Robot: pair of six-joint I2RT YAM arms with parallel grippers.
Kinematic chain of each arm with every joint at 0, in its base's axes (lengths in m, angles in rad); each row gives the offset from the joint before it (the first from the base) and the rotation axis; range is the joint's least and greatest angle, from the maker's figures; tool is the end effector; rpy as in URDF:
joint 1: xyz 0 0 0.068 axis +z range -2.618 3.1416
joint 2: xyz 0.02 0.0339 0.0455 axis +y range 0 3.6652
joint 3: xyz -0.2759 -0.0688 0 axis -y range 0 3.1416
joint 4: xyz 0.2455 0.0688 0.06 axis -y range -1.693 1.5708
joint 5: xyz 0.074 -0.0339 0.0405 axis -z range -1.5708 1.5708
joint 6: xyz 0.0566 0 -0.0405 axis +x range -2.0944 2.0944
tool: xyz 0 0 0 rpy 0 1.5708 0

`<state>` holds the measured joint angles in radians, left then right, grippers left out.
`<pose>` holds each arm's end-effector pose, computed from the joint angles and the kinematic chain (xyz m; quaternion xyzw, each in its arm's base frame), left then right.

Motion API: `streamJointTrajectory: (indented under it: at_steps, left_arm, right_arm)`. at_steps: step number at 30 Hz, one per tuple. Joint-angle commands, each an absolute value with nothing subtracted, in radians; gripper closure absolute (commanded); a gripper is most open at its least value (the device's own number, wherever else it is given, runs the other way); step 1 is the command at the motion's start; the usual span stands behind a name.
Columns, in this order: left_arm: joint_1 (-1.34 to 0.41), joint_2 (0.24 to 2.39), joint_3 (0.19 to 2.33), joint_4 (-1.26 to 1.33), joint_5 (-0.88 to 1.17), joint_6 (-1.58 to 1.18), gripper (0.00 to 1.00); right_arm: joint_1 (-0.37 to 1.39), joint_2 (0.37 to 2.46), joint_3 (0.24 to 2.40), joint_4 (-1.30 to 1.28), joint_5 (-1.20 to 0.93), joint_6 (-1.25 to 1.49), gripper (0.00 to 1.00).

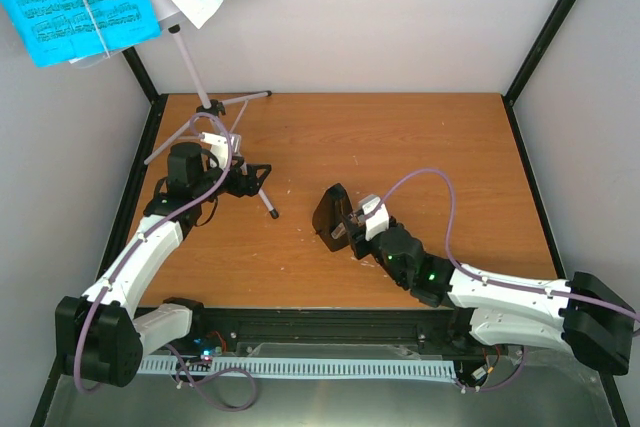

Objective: Pack up the instrument practice props

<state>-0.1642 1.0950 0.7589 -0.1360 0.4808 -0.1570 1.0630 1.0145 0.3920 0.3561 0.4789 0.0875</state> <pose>0.2481 -0.0676 0.2780 0.1273 0.8279 -0.2815 0.4681 0.1339 0.1871 0.2207 -0.2347 0.7495 0.1626 0.5973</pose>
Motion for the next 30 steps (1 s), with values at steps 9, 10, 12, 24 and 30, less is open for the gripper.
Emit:
streamJointTrajectory:
  at_steps: [9,10,12,24,30]
  left_arm:
    - [-0.160,1.097,0.776,-0.141,0.495,-0.137,0.09]
    - [-0.161,1.099,0.778,-0.141,0.495,-0.137,0.08]
    - [-0.161,1.100,0.778,-0.141,0.497,-0.137,0.09]
    - [-0.161,1.100,0.777,-0.142,0.502,-0.138,0.08]
    - [-0.161,1.103,0.777,-0.141,0.502,-0.137,0.08]
  right_arm:
    - [1.080,1.018,0.428,0.389,0.505,0.127,0.66]
    - [1.080,1.021,0.427,0.388,0.501,0.125,0.66]
    - [1.079,1.031,0.425,0.388,0.491,0.121,0.66]
    - [1.079,1.085,0.404,0.378,0.505,0.126,0.65]
    - [1.078,1.113,0.408,0.360,0.473,0.144,0.65]
